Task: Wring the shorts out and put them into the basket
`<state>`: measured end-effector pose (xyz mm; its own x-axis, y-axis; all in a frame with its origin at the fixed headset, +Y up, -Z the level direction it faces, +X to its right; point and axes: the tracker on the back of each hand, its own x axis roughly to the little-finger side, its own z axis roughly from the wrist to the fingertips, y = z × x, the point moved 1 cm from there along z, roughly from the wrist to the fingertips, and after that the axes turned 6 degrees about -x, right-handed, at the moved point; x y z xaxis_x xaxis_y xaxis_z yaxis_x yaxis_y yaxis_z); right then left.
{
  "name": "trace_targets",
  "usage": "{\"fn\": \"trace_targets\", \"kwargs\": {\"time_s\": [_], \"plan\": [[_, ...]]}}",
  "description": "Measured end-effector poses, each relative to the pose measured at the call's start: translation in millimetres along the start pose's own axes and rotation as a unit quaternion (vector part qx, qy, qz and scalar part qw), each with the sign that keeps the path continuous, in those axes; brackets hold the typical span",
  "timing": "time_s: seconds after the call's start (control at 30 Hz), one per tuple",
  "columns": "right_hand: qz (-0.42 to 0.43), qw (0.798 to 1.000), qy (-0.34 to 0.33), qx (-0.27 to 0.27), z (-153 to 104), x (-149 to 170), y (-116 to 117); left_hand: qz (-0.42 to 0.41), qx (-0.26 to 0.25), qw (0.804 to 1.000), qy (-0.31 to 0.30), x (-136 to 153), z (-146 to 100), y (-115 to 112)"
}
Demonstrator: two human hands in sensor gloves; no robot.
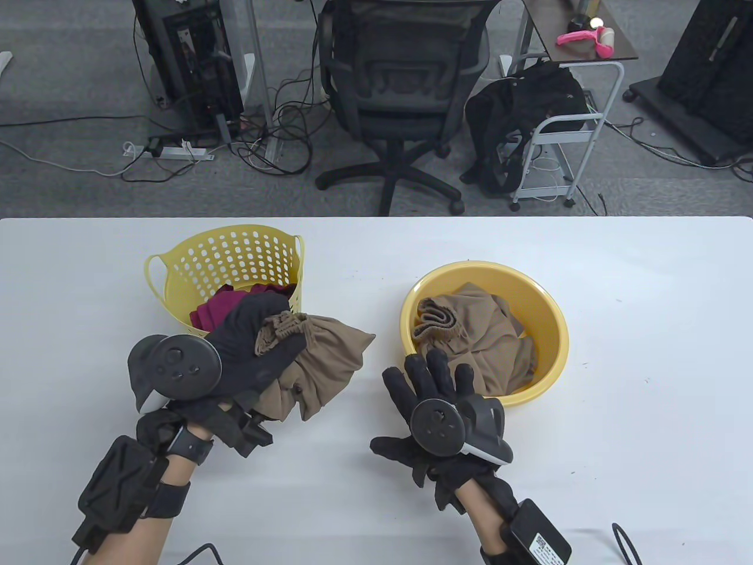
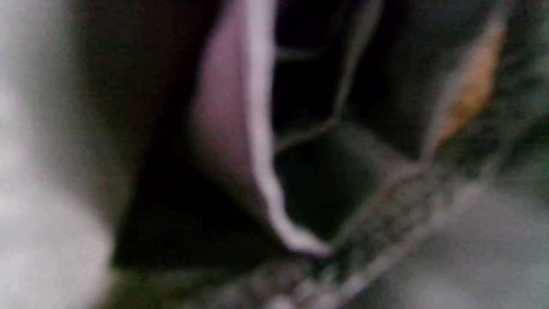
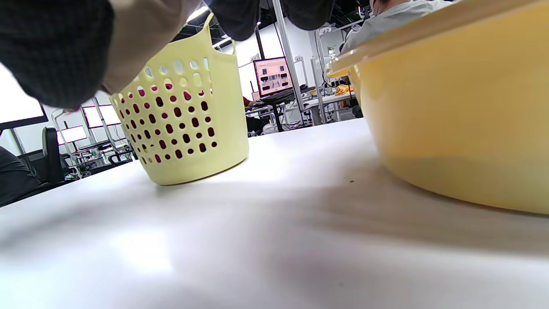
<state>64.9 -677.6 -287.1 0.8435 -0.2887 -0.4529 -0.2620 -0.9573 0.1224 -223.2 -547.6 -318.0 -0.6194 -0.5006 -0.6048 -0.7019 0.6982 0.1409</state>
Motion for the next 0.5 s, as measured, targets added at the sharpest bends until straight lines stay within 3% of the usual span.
{"fn": "trace_targets", "kwargs": {"time_s": [0.5], "plan": [[-0.026, 1.0, -0.002, 0.01, -4.2, -2.0, -3.7, 0.086, -0.042, 0.995, 0.039, 9.4, 39.9, 56.4]]}}
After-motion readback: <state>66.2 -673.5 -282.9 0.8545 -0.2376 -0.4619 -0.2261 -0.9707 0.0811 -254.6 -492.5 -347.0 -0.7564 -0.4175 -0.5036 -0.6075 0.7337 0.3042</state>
